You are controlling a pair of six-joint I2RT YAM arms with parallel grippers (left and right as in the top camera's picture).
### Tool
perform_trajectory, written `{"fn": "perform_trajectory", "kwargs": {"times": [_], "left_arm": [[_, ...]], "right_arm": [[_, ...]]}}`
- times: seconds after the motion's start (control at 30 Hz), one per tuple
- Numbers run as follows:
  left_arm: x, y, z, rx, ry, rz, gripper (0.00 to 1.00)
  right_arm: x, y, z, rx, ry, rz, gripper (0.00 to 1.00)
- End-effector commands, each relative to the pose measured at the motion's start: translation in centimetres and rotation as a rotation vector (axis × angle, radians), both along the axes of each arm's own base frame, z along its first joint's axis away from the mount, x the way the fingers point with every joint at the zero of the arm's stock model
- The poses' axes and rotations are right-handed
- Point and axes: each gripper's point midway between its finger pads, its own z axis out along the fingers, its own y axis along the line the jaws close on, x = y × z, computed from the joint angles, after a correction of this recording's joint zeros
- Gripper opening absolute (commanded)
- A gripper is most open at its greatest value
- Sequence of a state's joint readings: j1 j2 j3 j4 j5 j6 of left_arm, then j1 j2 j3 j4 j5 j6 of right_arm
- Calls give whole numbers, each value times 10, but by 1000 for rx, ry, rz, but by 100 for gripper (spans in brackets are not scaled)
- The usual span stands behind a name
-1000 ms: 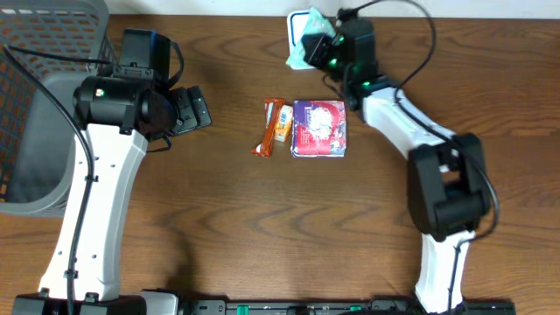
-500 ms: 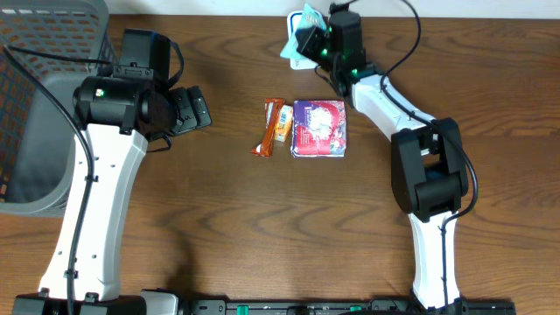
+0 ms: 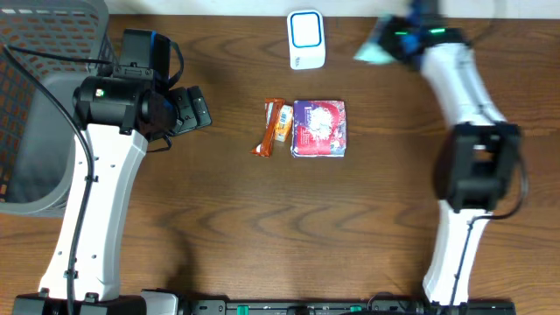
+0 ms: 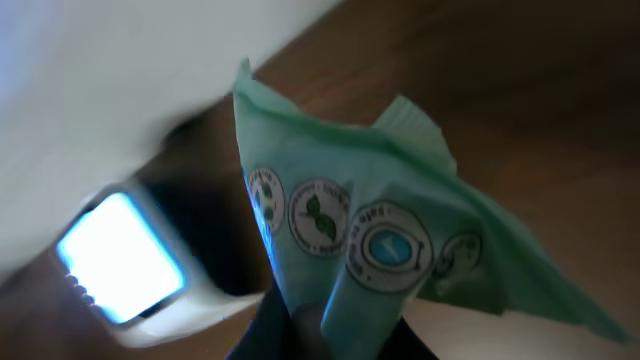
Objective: Scan the item barcode
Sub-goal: 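Move the green item to the right and drop it on the table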
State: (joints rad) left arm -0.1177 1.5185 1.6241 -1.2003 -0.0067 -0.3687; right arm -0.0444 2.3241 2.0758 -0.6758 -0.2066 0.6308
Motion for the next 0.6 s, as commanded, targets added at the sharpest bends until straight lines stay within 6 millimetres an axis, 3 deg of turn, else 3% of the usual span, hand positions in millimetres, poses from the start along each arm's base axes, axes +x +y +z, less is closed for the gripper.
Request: {"fn": "perform_trajectory", "kwargs": {"times": [0.0, 0.1, 0.13, 0.17, 0.2, 0.23, 0.3, 0.33, 0.43, 0.57], "left_arm": [[-2, 3, 3, 10, -7, 2, 98], [-2, 3, 3, 10, -7, 2, 98], [-2, 3, 3, 10, -7, 2, 98], [-2, 3, 3, 10, -7, 2, 98], [-2, 3, 3, 10, -7, 2, 98], [-2, 3, 3, 10, -7, 2, 98], [-2, 3, 3, 10, -7, 2, 98], [-2, 3, 3, 10, -7, 2, 98], [-2, 3, 3, 10, -7, 2, 98], [-2, 3, 3, 10, -7, 2, 98]], "right_arm": [[-24, -90, 19, -96, 34, -79, 4], [-58, -158, 2, -101, 143, -212, 4], [-68, -178, -1, -99, 164, -244, 9], [-79, -196, -4, -95, 184, -273, 22], [-89, -211, -7, -86, 204, -300, 44], [-99, -224, -9, -81, 222, -321, 59], [-116, -245, -12, -88, 252, -326, 73], [-124, -252, -13, -92, 266, -325, 80], [-142, -263, -17, -91, 305, -305, 88], [-140, -249, -9, -16, 267, -220, 88]]}}
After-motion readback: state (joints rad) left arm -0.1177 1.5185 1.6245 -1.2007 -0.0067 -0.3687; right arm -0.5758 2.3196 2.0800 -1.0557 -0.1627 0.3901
